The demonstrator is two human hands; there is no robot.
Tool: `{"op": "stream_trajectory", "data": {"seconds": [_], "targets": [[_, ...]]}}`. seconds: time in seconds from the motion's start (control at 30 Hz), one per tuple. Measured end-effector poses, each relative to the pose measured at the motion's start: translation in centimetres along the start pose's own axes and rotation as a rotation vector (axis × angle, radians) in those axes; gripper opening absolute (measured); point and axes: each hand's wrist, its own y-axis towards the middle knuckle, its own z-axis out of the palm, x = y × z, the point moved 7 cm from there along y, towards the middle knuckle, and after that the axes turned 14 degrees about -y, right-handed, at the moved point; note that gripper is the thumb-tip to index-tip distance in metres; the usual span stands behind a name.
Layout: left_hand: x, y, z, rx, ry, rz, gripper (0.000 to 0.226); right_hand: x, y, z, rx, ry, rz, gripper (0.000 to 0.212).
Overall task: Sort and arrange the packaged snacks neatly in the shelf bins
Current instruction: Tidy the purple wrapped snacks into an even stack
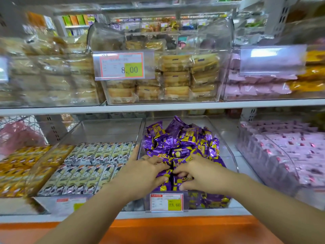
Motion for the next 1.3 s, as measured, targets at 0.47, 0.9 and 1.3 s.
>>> {"op": "stream_trajectory", "data": {"seconds": [0.47,0.9,1.3], "targets": [[-4.8,1.9,0.1,-0.005,-0.302,0.149,0.033,-5.3,-5.7,-1.4,-0.119,-0.331,0.125,0.04],[-3.9,5.6,0.0,-0.004,-0.23,-0.006,0.061,-8.2,-6.0,-1.4,-0.344,-0.197,0.254,0.028],[-4.0,4.6,0.2,0.053,-0.325,0.094,0.057,-9.1,-5.2,-2.5,-0.351,-0.148,0.31,0.025]]}}
